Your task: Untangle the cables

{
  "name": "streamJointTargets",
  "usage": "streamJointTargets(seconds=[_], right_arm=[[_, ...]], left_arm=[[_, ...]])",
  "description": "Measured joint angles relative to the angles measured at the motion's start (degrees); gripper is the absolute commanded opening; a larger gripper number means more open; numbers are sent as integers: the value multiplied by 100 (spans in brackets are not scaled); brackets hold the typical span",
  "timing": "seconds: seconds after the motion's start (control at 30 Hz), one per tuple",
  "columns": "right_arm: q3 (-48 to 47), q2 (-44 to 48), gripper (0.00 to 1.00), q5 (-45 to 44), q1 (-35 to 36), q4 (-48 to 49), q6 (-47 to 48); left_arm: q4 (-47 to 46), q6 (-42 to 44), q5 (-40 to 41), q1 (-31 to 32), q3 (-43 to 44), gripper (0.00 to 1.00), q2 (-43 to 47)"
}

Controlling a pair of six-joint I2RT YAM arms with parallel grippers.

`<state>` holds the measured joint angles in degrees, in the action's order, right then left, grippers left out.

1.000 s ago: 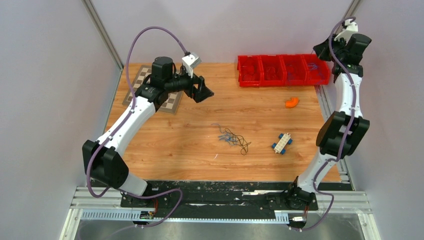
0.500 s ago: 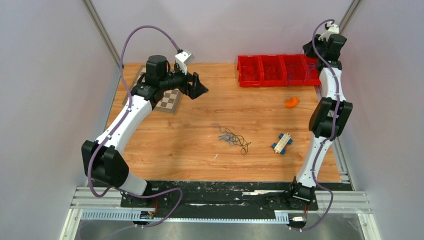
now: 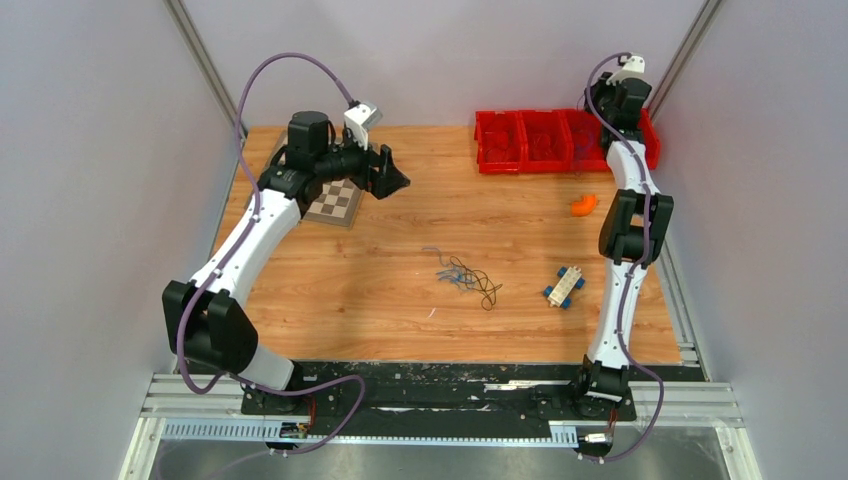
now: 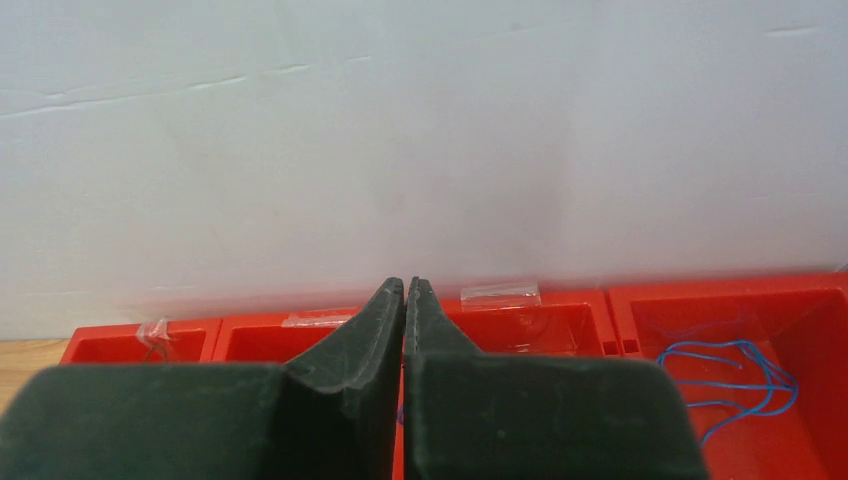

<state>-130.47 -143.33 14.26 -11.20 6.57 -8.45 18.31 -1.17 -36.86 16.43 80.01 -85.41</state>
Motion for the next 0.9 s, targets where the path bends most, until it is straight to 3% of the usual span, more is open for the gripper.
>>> streamJointTargets(seconds=[0.07, 0.2, 0.33, 0.53, 0.73, 0.9], right_arm=[[0, -79, 16, -103, 31, 105, 15], [116, -105, 47, -192, 28, 107, 37], [319, -68, 56, -72, -26, 57, 66], [1482, 826, 80, 680, -197, -549, 466], [2417, 2811, 91, 2144, -232, -2291, 1851], [4028, 4927, 91, 2885, 562, -3633, 3311]], left_arm=[[52, 2, -2, -22, 0, 100, 0], [146, 22, -11, -74, 0, 100, 0], [315, 125, -13, -87, 13, 100, -2], [1051, 625, -188, -109, 647, 100, -380], [1519, 1126, -485, -109, 699, 100, -745], [1268, 1445, -704, -20, -181, 100, -750]])
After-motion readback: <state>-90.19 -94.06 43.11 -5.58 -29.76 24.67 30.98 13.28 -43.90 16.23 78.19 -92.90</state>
